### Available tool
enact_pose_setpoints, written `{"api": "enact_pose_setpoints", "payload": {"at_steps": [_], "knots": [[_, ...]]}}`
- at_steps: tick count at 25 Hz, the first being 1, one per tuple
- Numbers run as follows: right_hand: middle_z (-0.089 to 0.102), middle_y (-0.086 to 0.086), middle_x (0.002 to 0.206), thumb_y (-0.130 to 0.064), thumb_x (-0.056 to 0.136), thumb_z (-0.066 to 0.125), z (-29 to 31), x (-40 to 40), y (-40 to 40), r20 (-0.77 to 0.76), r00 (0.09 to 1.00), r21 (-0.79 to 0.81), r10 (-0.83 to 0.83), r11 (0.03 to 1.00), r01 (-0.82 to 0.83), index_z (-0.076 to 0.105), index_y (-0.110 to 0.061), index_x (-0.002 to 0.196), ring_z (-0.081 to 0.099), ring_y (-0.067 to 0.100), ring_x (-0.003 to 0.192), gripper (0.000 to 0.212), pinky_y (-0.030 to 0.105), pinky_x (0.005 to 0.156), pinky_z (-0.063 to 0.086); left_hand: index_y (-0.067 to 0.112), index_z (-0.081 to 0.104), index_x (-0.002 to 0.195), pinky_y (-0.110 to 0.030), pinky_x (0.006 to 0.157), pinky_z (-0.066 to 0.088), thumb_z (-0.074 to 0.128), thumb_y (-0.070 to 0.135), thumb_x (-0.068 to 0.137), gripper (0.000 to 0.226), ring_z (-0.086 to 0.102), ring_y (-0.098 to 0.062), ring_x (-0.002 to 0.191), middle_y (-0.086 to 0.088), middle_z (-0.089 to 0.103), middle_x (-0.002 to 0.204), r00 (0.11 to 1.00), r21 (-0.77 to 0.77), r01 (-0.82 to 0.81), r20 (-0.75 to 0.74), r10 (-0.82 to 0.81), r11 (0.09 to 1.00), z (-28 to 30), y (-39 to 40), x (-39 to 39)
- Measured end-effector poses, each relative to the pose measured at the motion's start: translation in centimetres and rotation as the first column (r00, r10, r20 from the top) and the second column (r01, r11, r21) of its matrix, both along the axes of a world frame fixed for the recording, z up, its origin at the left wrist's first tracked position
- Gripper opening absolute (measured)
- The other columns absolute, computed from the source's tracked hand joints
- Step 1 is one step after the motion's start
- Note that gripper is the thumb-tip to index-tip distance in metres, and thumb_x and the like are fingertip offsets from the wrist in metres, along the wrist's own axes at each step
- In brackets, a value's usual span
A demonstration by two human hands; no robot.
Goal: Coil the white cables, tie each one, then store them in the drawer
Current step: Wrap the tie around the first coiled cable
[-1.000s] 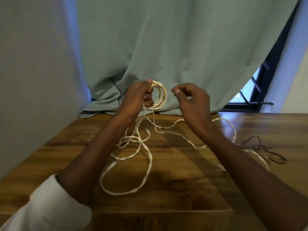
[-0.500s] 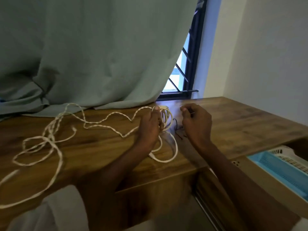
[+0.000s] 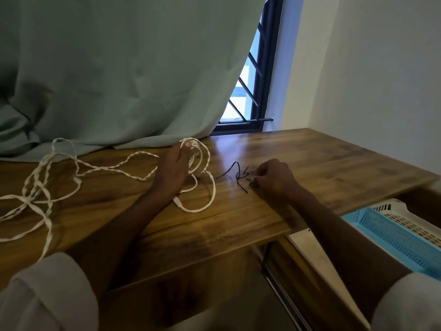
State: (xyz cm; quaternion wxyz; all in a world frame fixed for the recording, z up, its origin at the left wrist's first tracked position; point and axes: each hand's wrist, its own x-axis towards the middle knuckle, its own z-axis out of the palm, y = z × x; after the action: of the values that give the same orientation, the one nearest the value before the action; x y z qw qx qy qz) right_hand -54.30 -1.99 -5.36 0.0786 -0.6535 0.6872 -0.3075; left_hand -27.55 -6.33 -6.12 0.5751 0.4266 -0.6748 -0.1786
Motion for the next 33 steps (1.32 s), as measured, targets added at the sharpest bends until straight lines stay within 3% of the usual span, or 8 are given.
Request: {"api": "enact_pose_setpoints", "payload": {"at_steps": [4, 10, 14, 17, 20, 25, 31, 33], "knots": [[0.068, 0.002, 0.074, -0.015, 0.097, 0.069, -0.1, 0.4, 0.2, 0.060, 0.996, -0.031, -0.061, 0.998, 0.063, 0.069, -0.014, 0.073, 0.069, 0.023, 0.084, 0.024, 0.039, 0.077, 0.057, 0.025, 0.066, 0.088, -0.020, 0.063, 0.043, 0.041, 0.039, 0.113, 0.037, 0.059, -0.004, 0.069, 0.009, 0.063, 0.073, 1.000, 0.002, -0.001, -0.023, 0.001, 1.000, 0.3, 1.0, 0.3], [0.073, 0.000, 0.096, -0.014, 0.093, 0.075, 0.6, 0.4, 1.1, -0.045, 0.996, 0.075, 0.077, 0.994, -0.073, 0.077, -0.015, 0.091, 0.066, 0.015, 0.093, 0.003, 0.028, 0.079, 0.049, 0.023, 0.072, 0.091, -0.029, 0.062, 0.047, 0.046, 0.050, 0.109, 0.042, 0.061, -0.013, 0.070, 0.006, 0.068, 0.076, 0.970, 0.043, 0.087, -0.231, -0.075, 0.995, 0.9, 2.9, 2.7], [0.073, 0.009, 0.086, -0.009, 0.091, 0.071, 0.5, 1.2, 1.7, -0.175, 0.984, 0.032, 0.022, 0.999, -0.017, 0.074, -0.007, 0.079, 0.068, 0.023, 0.087, 0.012, 0.029, 0.068, 0.049, 0.031, 0.068, 0.077, -0.042, 0.069, 0.044, 0.052, 0.061, 0.102, 0.042, 0.056, -0.024, 0.071, -0.005, 0.062, 0.075, 0.953, 0.047, 0.103, -0.292, -0.086, 0.994, 0.4, 3.7, 4.5], [0.075, 0.005, 0.084, -0.012, 0.093, 0.072, 1.5, 1.3, 2.5, 0.087, 0.996, -0.126, 0.025, 0.992, -0.013, 0.076, -0.009, 0.083, 0.072, 0.019, 0.082, 0.011, 0.034, 0.076, 0.058, 0.029, 0.068, 0.079, -0.044, 0.069, 0.042, 0.053, 0.056, 0.103, 0.040, 0.054, -0.027, 0.072, -0.009, 0.061, 0.077, 0.932, 0.052, 0.128, -0.347, -0.102, 0.990, 0.8, 4.5, 4.8], [0.078, 0.003, 0.084, -0.007, 0.089, 0.077, 4.0, 2.8, 3.7, 0.449, 0.876, -0.290, 0.178, 0.956, -0.045, 0.080, -0.011, 0.089, 0.074, 0.019, 0.076, 0.005, 0.031, 0.078, 0.061, 0.018, 0.062, 0.083, -0.036, 0.064, 0.043, 0.046, 0.041, 0.111, 0.040, 0.056, -0.022, 0.065, -0.010, 0.058, 0.074, 0.940, 0.019, 0.093, -0.330, -0.081, 0.995, 1.9, 5.2, 5.7], [0.071, 0.004, 0.076, -0.002, 0.097, 0.065, 9.4, 10.1, 2.8, 0.923, 0.247, -0.179, 0.295, 0.897, -0.403, 0.073, -0.009, 0.097, 0.067, 0.012, 0.069, 0.011, 0.022, 0.068, 0.058, 0.010, 0.059, 0.082, -0.024, 0.057, 0.046, 0.042, 0.027, 0.114, 0.040, 0.055, 0.000, 0.051, 0.003, 0.057, 0.062, 0.944, -0.016, -0.061, -0.327, 0.052, 0.998, 4.5, 5.1, 10.6], [0.065, 0.005, 0.076, -0.007, 0.099, 0.063, 9.6, 24.9, -2.2, 0.946, 0.208, -0.022, 0.248, 0.690, -0.723, 0.066, -0.008, 0.087, 0.067, 0.017, 0.071, 0.013, 0.032, 0.072, 0.063, 0.021, 0.064, 0.075, -0.037, 0.065, 0.045, 0.048, 0.041, 0.110, 0.043, 0.058, -0.018, 0.063, -0.005, 0.060, 0.068, 0.866, 0.055, -0.249, -0.433, 0.248, 0.967, 4.9, 2.2, 19.0], [0.062, 0.002, 0.072, -0.012, 0.099, 0.065, 8.8, 29.0, -3.4, 0.920, 0.261, 0.006, 0.292, 0.656, -0.755, 0.064, -0.011, 0.084, 0.060, 0.011, 0.056, 0.014, 0.027, 0.056, 0.057, 0.019, 0.069, 0.081, -0.043, 0.068, 0.048, 0.049, 0.046, 0.108, 0.043, 0.062, -0.027, 0.071, -0.002, 0.062, 0.070, 0.821, 0.108, -0.298, -0.479, 0.312, 0.948, 4.2, 1.3, 21.0]]}}
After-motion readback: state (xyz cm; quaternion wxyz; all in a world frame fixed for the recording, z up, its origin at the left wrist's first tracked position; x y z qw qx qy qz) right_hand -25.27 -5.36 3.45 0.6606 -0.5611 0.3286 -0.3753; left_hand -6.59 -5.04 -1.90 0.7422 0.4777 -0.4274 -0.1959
